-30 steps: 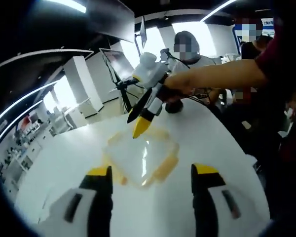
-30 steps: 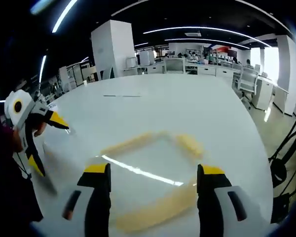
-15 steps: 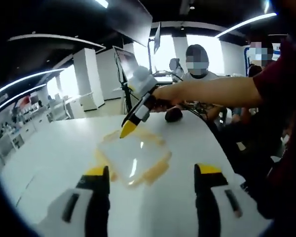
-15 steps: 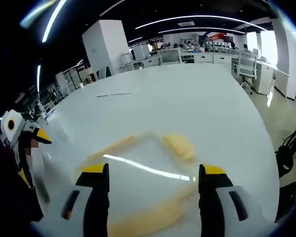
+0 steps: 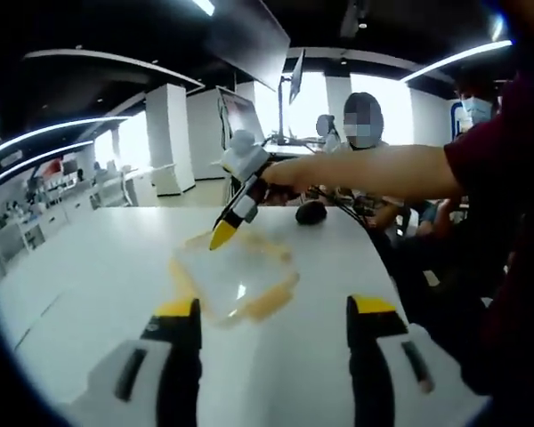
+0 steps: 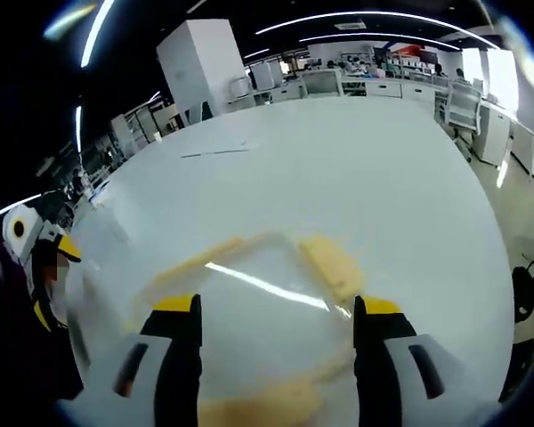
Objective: Snap each plastic latch of the storage box into its locked position after aligning the lid with the box until every specified latch is closed and the lid sits flush.
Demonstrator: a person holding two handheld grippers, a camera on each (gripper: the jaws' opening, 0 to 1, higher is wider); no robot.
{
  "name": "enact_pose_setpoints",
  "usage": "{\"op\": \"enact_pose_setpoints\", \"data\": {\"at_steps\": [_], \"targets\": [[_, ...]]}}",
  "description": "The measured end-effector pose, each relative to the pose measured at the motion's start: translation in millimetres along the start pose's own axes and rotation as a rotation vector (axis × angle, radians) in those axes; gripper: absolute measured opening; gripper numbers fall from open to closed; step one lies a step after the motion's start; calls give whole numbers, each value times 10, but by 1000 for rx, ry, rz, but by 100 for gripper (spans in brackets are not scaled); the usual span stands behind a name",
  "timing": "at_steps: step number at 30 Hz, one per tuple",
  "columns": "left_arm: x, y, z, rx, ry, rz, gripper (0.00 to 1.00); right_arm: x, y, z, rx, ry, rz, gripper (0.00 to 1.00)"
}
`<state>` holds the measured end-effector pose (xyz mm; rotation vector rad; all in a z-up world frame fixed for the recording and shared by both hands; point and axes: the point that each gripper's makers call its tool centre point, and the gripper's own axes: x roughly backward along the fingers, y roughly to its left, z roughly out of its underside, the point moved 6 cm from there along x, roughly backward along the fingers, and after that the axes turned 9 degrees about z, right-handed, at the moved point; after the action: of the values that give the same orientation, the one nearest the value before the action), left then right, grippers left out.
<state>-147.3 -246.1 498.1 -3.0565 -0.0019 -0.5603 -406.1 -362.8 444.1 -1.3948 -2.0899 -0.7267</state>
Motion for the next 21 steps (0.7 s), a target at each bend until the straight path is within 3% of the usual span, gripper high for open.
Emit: {"op": "enact_pose_setpoints", "data": {"at_steps": [12, 21], "targets": [[13, 14, 12, -12, 16, -22, 64, 62, 74, 126, 126, 64, -24, 53], [25, 3, 14, -11, 14, -26, 64, 100, 100, 172, 124, 89, -41, 52]]}}
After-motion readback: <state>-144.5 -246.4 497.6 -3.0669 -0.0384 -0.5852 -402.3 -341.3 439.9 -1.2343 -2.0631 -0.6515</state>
